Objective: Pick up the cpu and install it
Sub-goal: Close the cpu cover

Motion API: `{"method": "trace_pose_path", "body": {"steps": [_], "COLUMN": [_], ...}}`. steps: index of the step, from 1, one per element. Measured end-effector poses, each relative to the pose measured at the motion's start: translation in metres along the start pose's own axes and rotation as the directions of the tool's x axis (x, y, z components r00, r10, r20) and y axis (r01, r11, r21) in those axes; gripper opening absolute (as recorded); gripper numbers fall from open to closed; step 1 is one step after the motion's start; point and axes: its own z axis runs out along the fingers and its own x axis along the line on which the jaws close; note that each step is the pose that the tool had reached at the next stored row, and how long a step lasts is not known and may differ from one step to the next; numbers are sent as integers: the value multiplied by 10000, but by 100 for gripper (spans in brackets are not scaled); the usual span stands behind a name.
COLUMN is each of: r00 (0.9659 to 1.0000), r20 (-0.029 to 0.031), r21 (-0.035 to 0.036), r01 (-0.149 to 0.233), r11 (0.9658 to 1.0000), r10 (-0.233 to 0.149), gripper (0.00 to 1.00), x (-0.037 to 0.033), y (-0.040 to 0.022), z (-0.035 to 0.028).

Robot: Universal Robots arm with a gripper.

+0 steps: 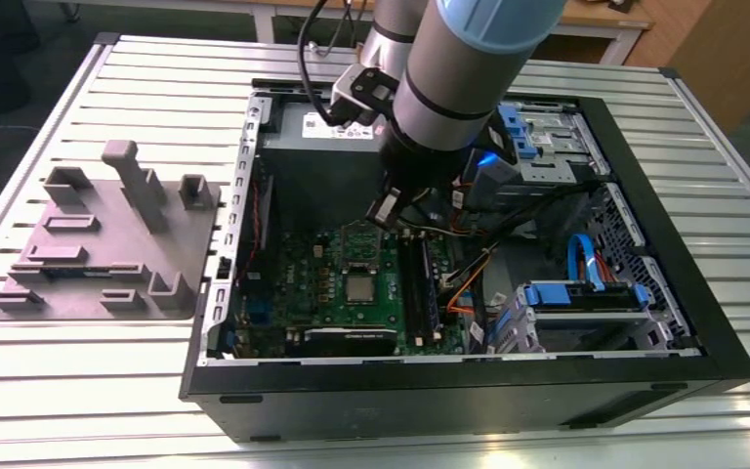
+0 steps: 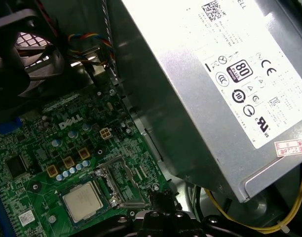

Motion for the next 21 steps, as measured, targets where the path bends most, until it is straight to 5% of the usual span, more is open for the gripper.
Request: {"method": "trace_pose_path", "body": {"steps": [10,16,21], "r00": [10000,9996,9996], "r20": [-31,-241,-256], "r21": [0,99,106], "r01": [78,145,152], "r11": [10000,9998,9998], "r10": [-78,-143,-149], "gripper": [10,10,10], "x": [0,14,48], "y": [2,-5,-23], "z": [-16,-21,-27]}}
